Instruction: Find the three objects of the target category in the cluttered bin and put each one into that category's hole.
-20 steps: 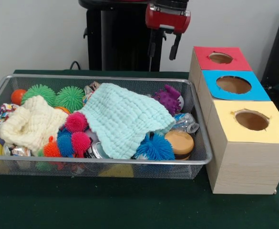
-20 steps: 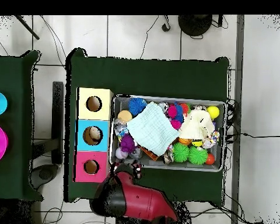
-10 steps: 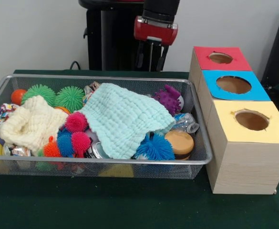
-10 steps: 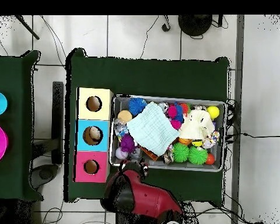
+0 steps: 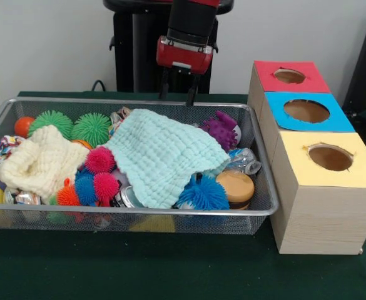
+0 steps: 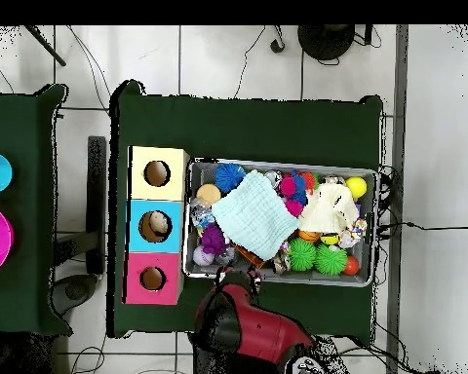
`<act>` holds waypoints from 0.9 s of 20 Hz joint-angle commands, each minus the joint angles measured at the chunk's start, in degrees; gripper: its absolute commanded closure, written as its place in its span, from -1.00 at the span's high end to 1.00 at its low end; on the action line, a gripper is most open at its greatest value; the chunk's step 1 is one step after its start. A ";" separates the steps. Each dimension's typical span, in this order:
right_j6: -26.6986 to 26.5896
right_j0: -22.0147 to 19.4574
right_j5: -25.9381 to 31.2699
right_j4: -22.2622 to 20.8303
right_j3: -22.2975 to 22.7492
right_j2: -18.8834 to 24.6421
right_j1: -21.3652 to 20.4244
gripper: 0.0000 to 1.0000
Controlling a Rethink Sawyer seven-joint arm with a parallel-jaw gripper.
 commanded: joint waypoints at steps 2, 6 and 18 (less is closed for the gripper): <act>9.62 -4.44 -8.12 -4.49 -9.61 7.03 5.63 1.00; 9.76 -4.76 -10.04 -5.30 -10.35 6.77 7.22 1.00; 12.16 -6.04 -18.46 -6.84 -14.14 8.03 15.88 1.00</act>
